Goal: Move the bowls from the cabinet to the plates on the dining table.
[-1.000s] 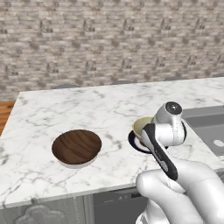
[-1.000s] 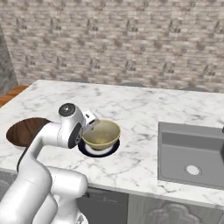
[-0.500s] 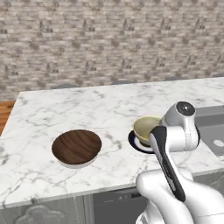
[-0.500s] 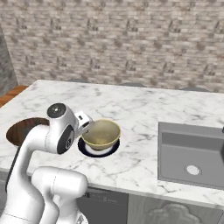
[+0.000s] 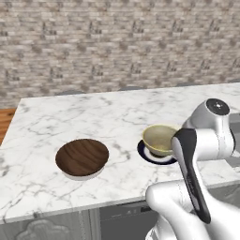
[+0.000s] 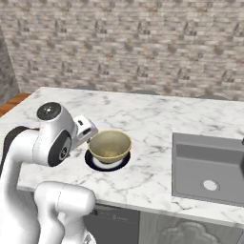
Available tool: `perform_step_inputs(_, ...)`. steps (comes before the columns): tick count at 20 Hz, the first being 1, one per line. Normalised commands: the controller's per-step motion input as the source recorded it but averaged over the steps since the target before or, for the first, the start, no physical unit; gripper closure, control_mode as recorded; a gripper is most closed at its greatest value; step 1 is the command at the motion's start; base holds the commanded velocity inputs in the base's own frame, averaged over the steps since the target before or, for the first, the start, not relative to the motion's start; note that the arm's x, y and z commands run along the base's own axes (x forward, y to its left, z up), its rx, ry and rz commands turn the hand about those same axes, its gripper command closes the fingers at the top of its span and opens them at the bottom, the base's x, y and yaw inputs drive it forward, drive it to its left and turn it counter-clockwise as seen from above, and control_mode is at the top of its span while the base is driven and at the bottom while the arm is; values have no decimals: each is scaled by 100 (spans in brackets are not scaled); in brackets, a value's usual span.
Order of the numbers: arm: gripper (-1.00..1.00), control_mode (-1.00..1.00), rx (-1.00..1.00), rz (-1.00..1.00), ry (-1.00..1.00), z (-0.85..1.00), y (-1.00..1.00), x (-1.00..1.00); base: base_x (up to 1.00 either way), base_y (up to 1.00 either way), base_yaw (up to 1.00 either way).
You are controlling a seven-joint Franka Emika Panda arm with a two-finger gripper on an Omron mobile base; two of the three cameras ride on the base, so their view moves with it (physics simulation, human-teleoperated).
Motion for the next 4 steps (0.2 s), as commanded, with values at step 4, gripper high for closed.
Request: perform_step_inputs(4,-100,-100,0,0,-6,20,0,-60,0,0,0)
